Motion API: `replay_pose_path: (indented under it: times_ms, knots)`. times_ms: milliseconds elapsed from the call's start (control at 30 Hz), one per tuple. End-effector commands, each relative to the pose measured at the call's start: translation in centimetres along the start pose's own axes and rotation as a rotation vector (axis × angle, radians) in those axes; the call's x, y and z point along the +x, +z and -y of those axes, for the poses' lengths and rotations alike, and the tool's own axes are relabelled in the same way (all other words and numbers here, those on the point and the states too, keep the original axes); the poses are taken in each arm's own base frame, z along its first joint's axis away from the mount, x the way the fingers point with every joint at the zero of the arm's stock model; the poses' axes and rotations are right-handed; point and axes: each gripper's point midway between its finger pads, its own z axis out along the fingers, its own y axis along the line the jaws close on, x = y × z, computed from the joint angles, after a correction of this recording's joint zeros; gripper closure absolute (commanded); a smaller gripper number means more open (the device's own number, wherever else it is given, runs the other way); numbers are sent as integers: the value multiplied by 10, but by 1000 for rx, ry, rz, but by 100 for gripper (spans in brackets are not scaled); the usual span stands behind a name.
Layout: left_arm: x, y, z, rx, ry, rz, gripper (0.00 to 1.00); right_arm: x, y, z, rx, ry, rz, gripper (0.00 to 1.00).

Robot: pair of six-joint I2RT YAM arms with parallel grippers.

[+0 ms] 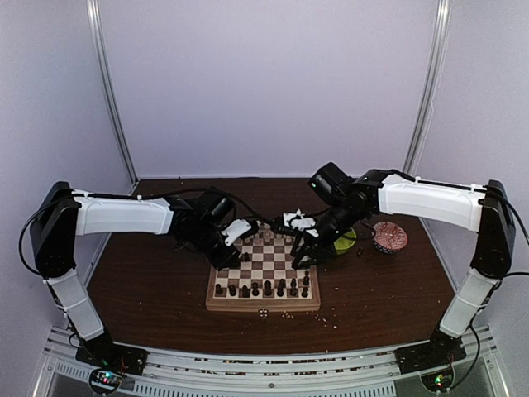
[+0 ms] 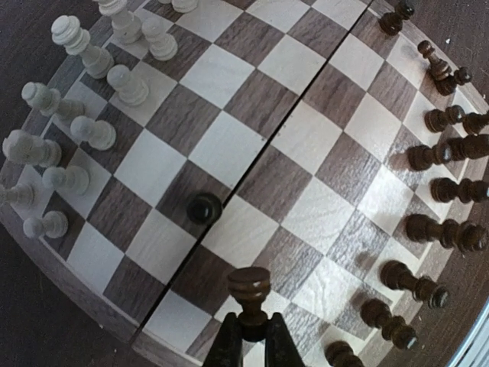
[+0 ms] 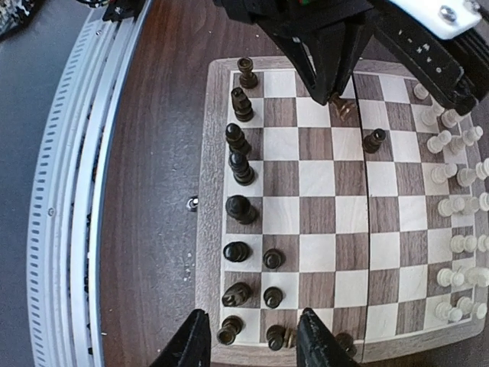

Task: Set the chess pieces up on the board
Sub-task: Pick up the pawn from the chessboard.

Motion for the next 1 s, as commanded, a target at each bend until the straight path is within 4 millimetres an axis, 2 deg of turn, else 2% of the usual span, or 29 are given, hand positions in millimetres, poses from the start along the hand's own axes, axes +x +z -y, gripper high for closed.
replay_pose_path:
  times_ms: [0, 133, 300, 433, 567, 700, 867, 900, 967]
  knots:
    - [7, -35, 0, -29, -26, -2, 94, -20, 10, 32, 166, -98, -69, 61]
    - [37, -49, -20, -63, -165, -126, 94, -40, 24, 55, 227, -95, -98, 61]
    - [50, -62, -32, -85, -280, -122, 94, -60, 51, 73, 218, -28, -101, 60]
    - [61, -62, -48, -119, -365, -109, 94, -67, 72, 79, 185, 26, -107, 58]
    - [77, -53, -62, -148, -421, -137, 94, -68, 85, 84, 182, 58, -100, 57]
    - [83, -45, -70, -165, -439, -149, 93, -66, 91, 75, 150, 44, -98, 57]
    - [84, -37, -82, -172, -439, -157, 93, -68, 74, 38, 51, -49, -28, 56]
    - [83, -35, -83, -167, -436, -156, 93, -69, 71, 36, 65, -62, -15, 55]
    - [82, -31, -85, -164, -433, -158, 93, -68, 70, 44, 126, -56, -25, 55]
